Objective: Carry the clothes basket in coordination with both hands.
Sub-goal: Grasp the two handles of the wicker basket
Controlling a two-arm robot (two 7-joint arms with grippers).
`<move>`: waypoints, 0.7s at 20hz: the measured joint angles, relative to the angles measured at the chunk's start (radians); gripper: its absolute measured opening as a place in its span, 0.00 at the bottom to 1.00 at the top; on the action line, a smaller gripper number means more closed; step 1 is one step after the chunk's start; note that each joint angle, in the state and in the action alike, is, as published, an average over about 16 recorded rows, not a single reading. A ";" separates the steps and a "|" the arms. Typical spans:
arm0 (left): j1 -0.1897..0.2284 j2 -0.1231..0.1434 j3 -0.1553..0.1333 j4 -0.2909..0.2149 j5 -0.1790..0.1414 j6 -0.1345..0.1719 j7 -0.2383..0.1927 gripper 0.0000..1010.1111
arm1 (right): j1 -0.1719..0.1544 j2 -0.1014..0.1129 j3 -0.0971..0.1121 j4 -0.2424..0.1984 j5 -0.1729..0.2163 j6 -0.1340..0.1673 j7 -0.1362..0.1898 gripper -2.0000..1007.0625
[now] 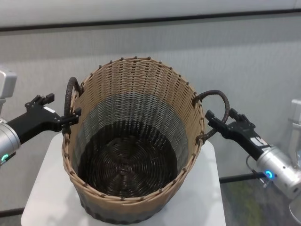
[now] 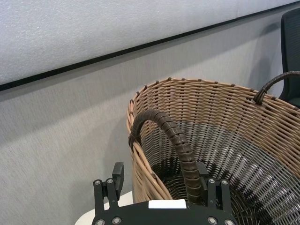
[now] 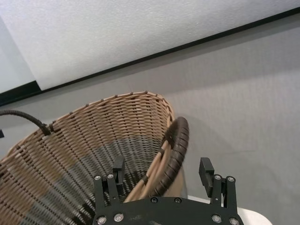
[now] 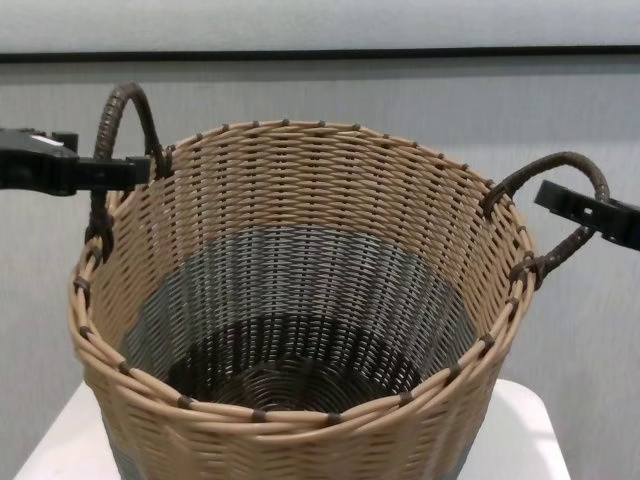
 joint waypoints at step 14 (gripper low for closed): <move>0.000 0.000 0.000 0.000 0.000 0.000 0.000 0.99 | 0.059 -0.052 -0.004 0.054 -0.007 0.032 0.052 0.99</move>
